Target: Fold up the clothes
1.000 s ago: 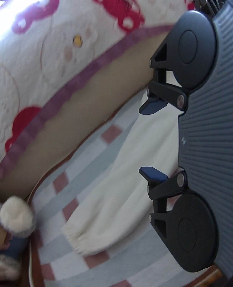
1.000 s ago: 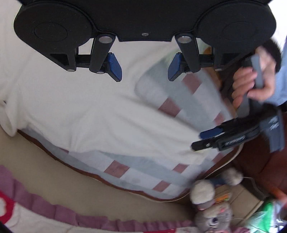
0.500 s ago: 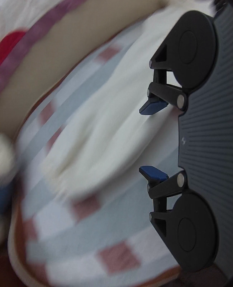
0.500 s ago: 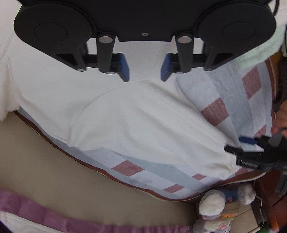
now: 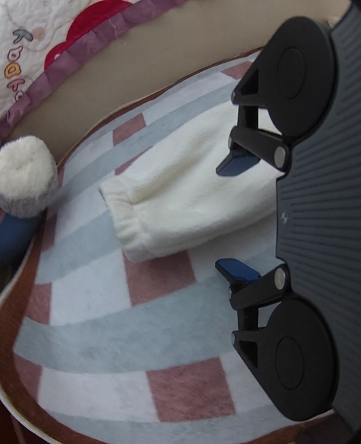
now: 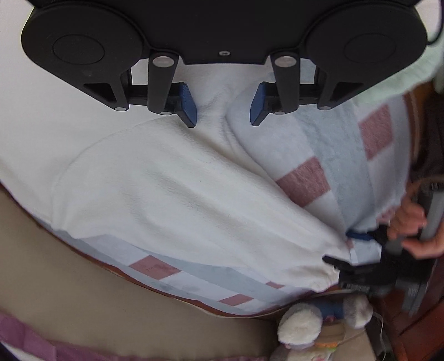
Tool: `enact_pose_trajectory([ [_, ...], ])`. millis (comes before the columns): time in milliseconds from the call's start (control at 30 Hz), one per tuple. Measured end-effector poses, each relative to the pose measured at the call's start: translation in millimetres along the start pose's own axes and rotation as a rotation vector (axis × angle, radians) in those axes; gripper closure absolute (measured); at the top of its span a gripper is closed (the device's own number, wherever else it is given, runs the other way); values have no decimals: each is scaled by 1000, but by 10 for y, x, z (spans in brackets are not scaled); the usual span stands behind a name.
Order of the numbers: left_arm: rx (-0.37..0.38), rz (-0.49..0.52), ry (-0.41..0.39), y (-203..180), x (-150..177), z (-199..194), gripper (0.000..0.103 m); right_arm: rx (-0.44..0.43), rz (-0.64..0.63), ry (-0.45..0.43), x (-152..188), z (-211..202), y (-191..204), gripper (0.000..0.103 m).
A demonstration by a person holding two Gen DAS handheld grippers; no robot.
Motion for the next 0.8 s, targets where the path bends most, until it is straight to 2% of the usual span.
enact_pose_trajectory([
  [33,2,27,31,-43,-22,55,98,27,-25,-7,-3,5,16,74],
  [67,4,36,18,-43,-79,28,98,41,-33,-10,-14,0,19,87],
  [100,3,40,-14,-29,-148,-29,98,22,-12,-12,-28,-14,8,89],
  [200,-1,52,-78,9,-243,-155,97,-30,56,-24,-19,-17,-6,90],
  [433,-89,132,-151,-85,-148,-134,98,-62,20,-25,3,4,47,90],
  [533,-120,177,-183,-153,-105,-135,98,-123,92,6,21,-37,-23,81],
  [567,-110,187,-195,-173,-111,-174,98,-162,152,35,28,-65,-72,70],
  [600,-92,190,-203,-198,-119,-220,98,-186,203,48,52,-124,-134,64],
  [633,-71,191,-209,-225,-129,-267,98,-187,240,34,101,-231,-220,64],
  [700,-24,264,-214,-412,-69,-415,98,-187,315,7,200,-445,-391,62],
  [767,59,386,-254,-717,93,-661,98,-188,389,-20,300,-659,-564,60],
  [800,125,431,-265,-871,208,-801,98,-188,426,-34,349,-766,-651,60],
])
Point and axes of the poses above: each gripper's, at about its wrist camera, not at the fingertips, and z roughly the way its jaws point, y to its left, x to its underside, the point moved 5 cm from there along z, roughly the way its jaws point, and after that the axes turned 3 degrees about -x, right-handed, at the moved point
